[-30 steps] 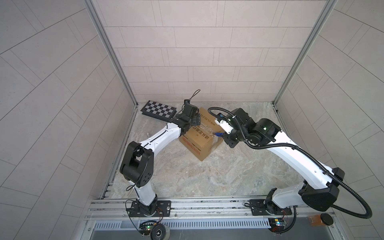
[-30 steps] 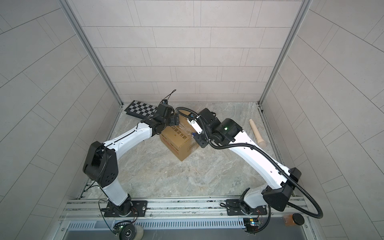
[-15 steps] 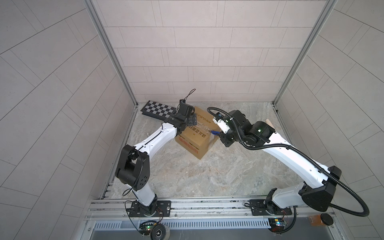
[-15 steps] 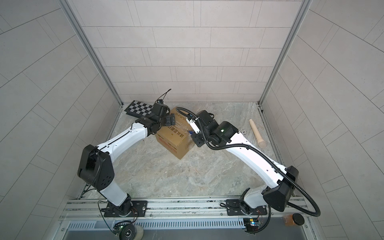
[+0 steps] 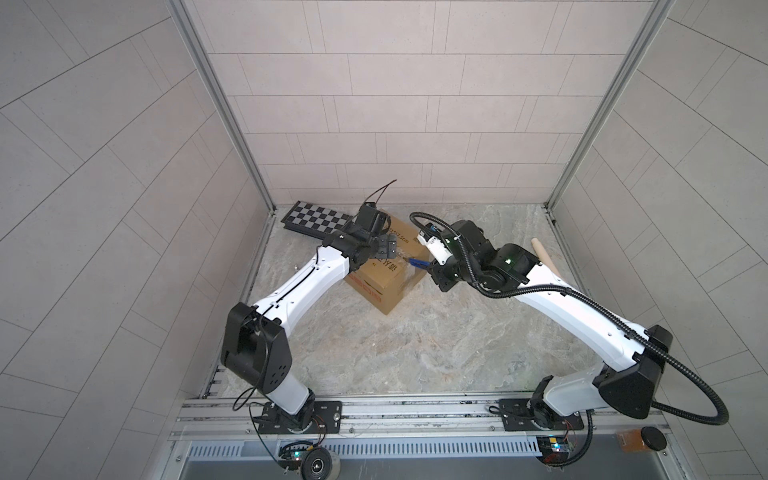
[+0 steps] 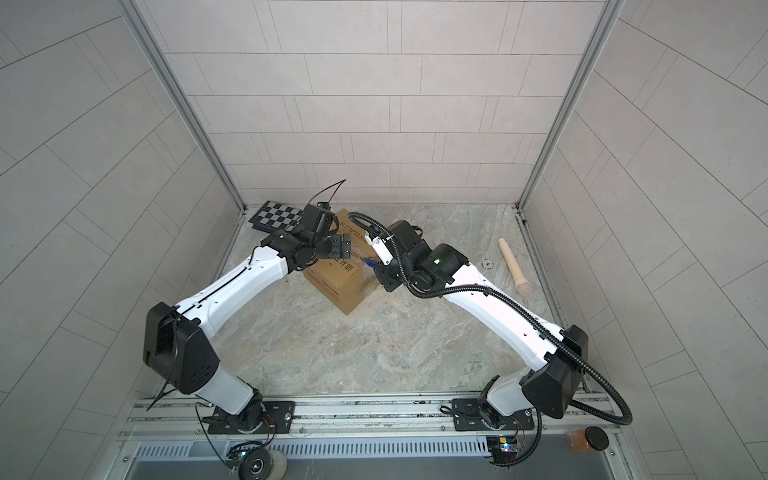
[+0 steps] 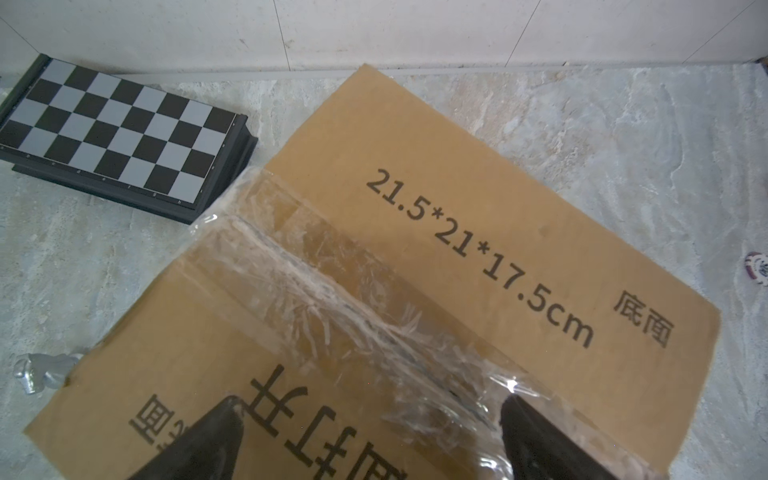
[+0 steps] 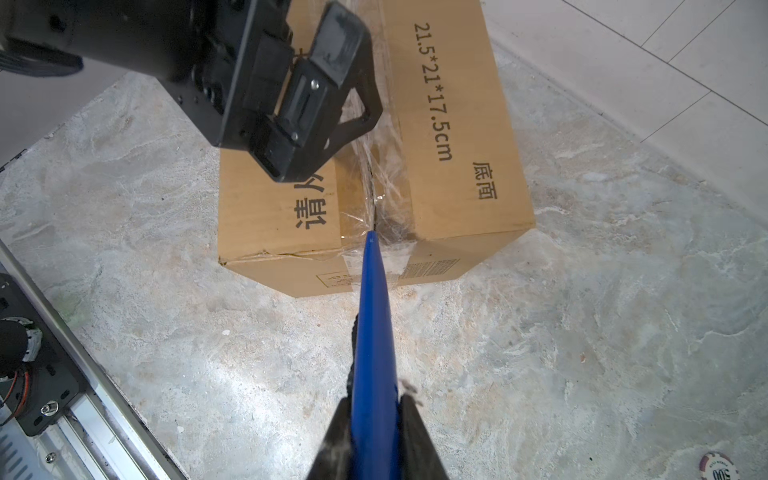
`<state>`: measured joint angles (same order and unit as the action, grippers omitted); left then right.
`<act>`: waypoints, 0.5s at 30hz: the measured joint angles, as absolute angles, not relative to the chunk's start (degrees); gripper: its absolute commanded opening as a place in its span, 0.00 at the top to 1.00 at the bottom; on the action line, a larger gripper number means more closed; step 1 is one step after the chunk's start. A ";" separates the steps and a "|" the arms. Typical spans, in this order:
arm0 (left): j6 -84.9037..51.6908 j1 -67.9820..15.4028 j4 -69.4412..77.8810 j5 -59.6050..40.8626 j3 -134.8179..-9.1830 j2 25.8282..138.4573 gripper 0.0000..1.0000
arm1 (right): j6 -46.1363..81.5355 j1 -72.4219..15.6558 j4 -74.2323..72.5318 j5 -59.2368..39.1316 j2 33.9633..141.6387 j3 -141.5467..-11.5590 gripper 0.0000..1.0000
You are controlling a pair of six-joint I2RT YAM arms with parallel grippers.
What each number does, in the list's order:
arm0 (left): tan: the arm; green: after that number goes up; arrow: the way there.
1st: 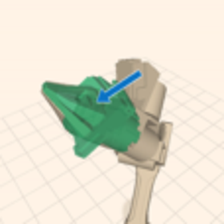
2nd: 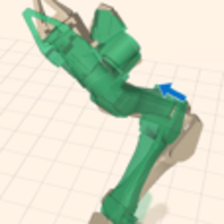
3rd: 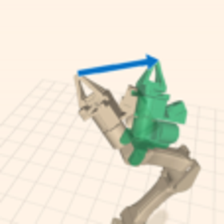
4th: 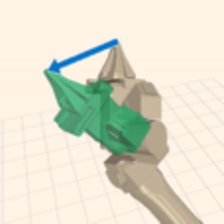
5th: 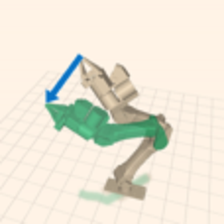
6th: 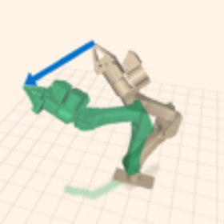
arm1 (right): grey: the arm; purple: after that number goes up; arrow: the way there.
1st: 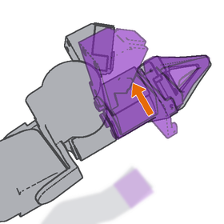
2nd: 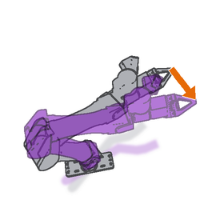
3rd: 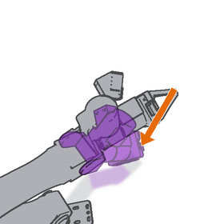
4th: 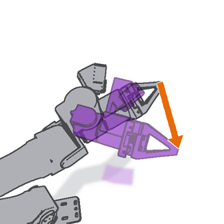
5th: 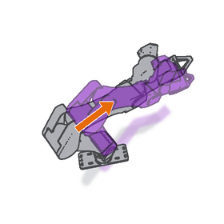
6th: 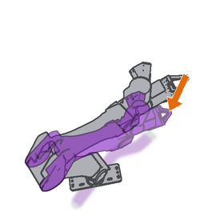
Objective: Unpack the express box
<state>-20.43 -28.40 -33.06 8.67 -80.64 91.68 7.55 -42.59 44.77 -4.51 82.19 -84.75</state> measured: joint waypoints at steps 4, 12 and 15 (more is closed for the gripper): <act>-19.81 -28.60 -32.84 10.94 -80.66 93.14 0.00 | 7.55 -42.57 44.75 -4.51 82.17 -84.68 1.00; -19.59 -28.88 -31.35 12.82 -80.31 93.58 0.00 | 7.51 -42.59 45.50 -4.01 81.49 -84.68 1.00; -19.55 -28.88 -30.96 12.99 -80.18 93.58 0.00 | 7.53 -42.59 45.50 -4.08 81.19 -84.60 1.00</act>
<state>-19.55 -28.88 -30.96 12.99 -80.18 93.58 7.53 -42.59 45.50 -4.08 81.19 -84.60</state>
